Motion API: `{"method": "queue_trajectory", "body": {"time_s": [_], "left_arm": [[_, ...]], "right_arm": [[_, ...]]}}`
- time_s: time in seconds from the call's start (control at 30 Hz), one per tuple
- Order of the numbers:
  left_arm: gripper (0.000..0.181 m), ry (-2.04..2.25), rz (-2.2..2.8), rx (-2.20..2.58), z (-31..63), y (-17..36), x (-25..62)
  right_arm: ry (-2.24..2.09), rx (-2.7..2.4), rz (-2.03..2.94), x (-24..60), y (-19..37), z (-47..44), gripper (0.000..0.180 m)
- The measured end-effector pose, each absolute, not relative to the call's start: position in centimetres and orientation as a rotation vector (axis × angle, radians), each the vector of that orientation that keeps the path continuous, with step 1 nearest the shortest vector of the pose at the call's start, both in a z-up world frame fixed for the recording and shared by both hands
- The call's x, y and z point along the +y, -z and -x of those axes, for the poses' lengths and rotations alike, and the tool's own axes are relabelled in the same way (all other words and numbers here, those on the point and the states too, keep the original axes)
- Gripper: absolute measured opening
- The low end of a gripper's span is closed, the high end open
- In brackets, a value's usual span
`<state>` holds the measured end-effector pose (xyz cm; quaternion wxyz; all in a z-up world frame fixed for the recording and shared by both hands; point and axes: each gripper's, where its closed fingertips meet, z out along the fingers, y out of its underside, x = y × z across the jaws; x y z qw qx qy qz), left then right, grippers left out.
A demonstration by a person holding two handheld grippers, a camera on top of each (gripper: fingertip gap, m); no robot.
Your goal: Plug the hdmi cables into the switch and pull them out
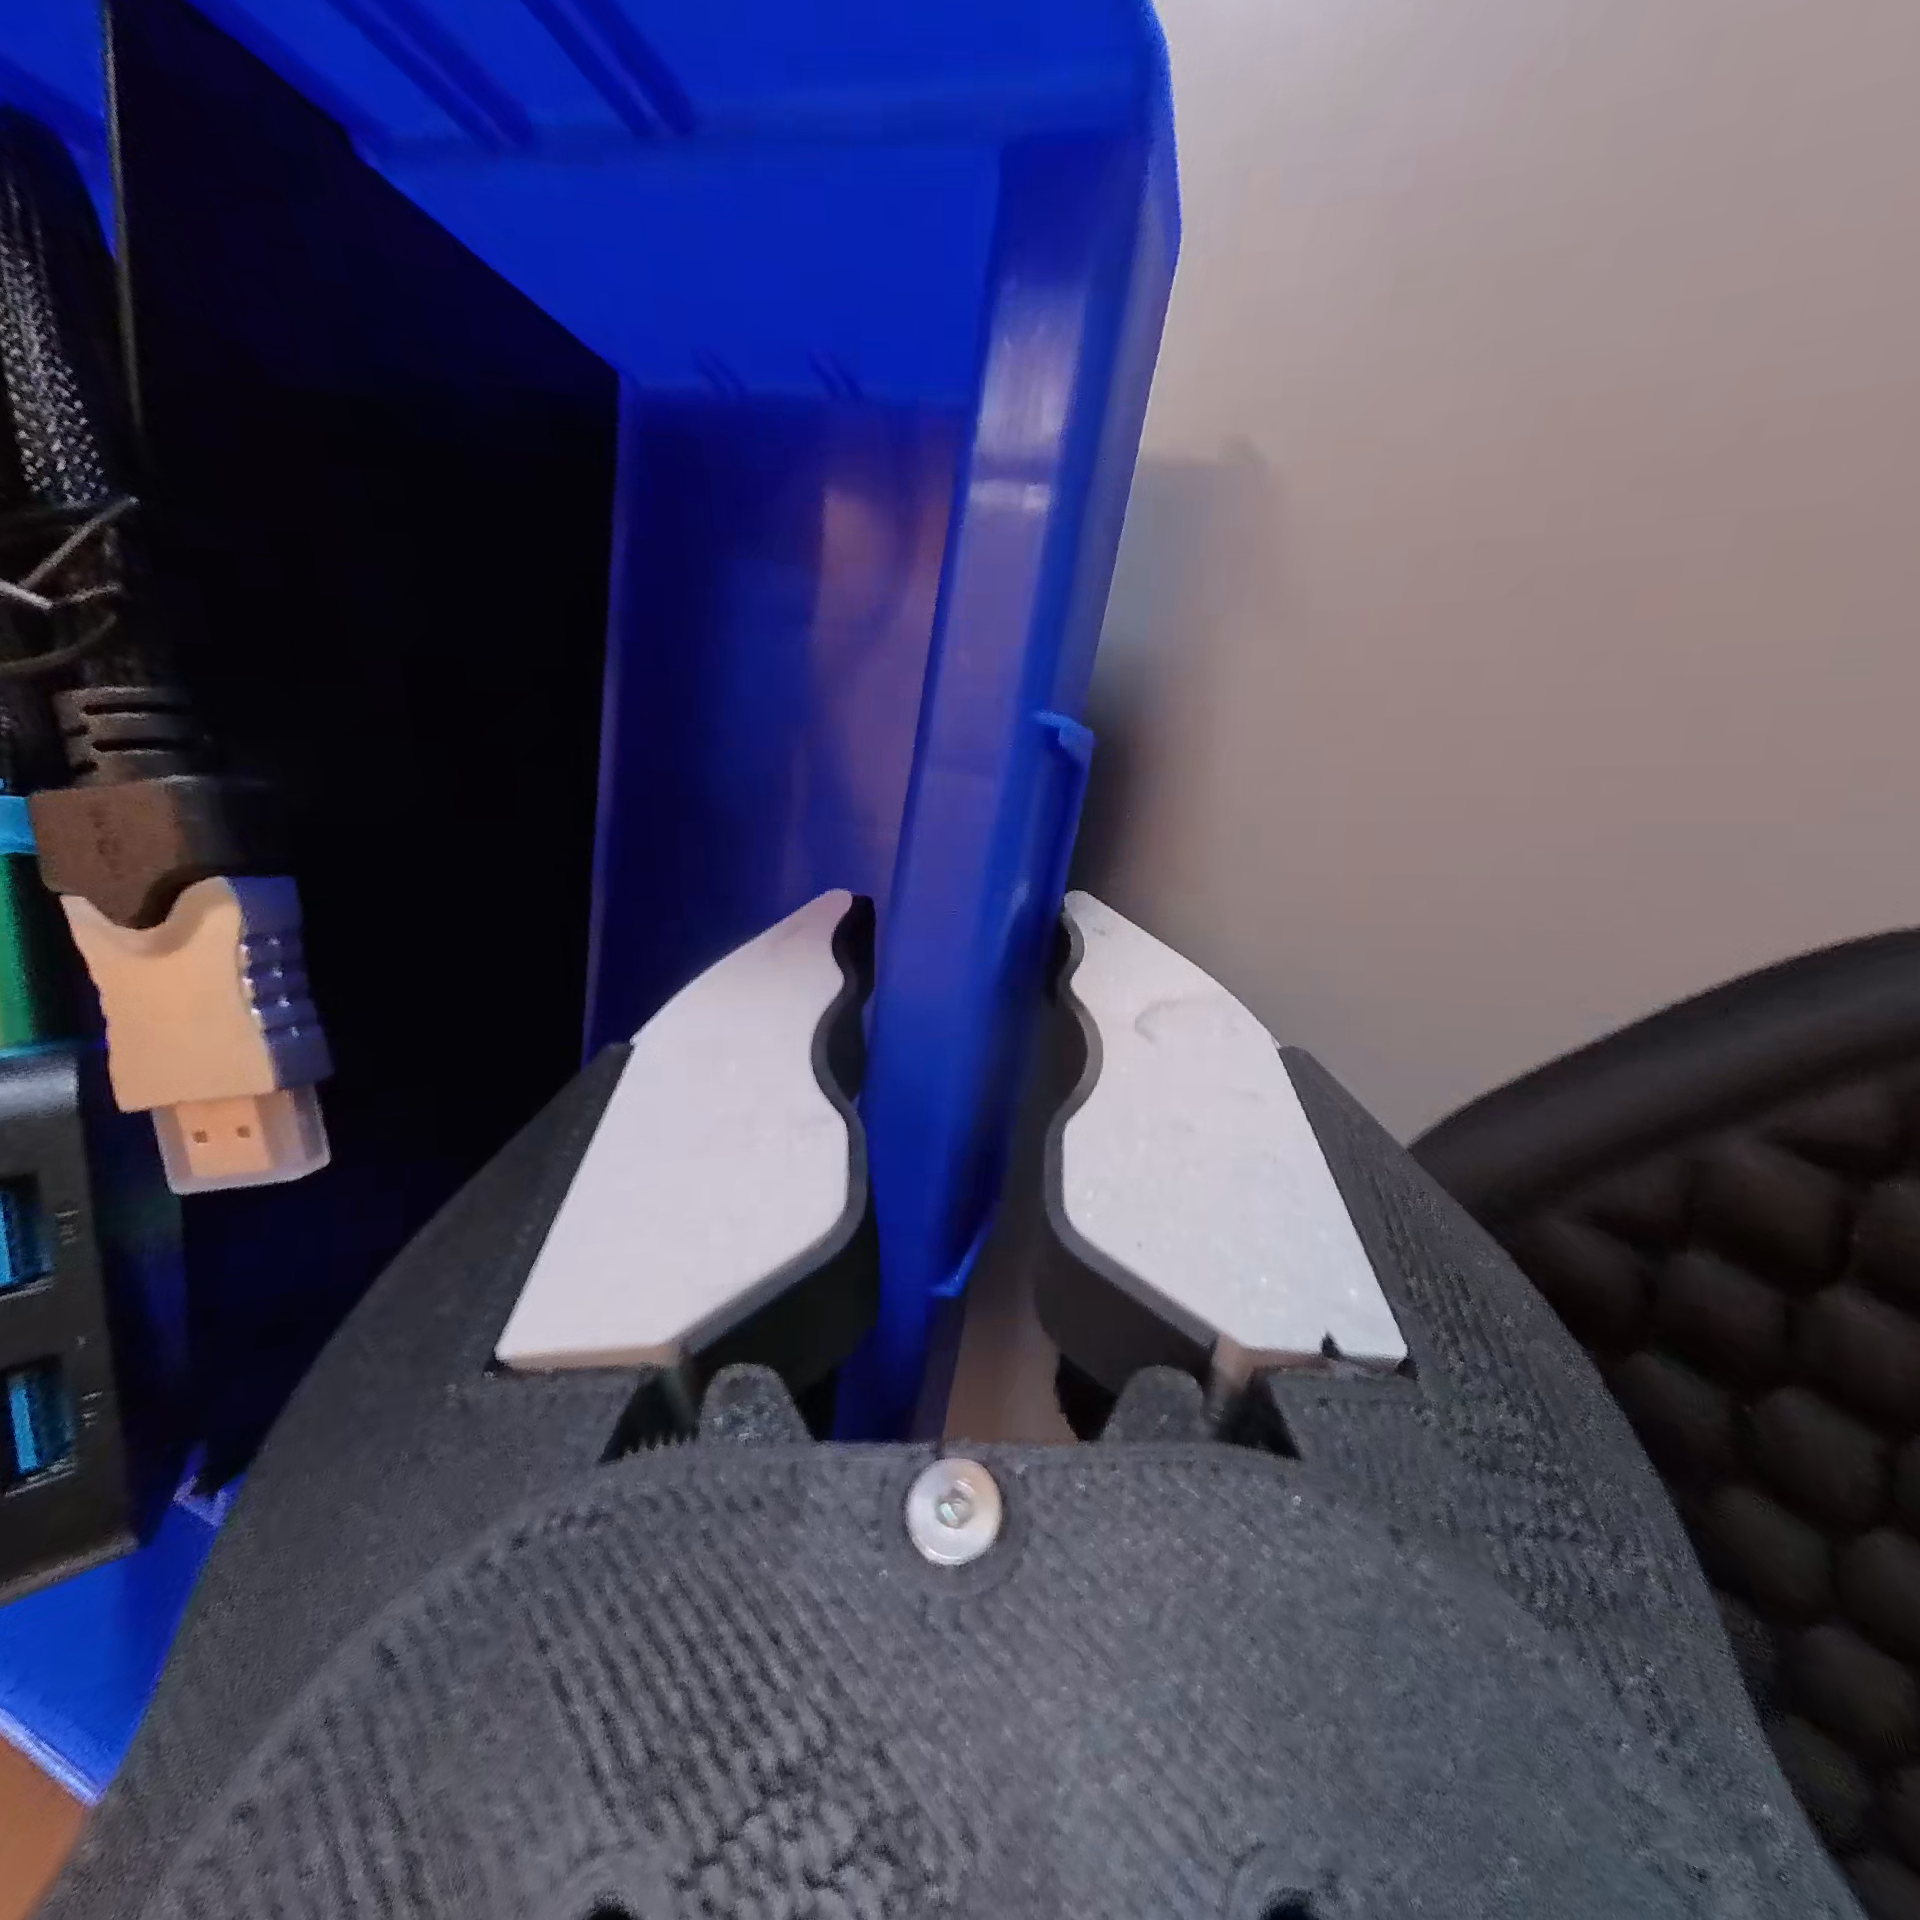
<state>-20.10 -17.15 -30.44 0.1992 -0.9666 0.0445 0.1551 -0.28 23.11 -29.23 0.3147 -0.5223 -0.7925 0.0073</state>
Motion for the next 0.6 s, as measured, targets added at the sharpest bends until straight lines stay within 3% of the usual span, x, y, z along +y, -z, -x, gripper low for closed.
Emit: {"method": "queue_trajectory", "body": {"time_s": [0.17,0.37,0.6], "left_arm": [[0.033,-0.438,2.692,0.083,21.9,30.4,-15.7],[0.035,-0.455,2.658,0.035,23.6,30.4,-14.8],[0.039,-0.406,2.494,-0.038,22.8,26.1,-15.1]], "right_arm": [[-0.136,-2.024,1.395,21.6,26.8,-0.1,0.038],[-0.754,-1.801,1.389,14.7,22.1,1.8,0.038],[-1.185,-1.621,1.321,10.8,23.1,4.0,0.036]]}}
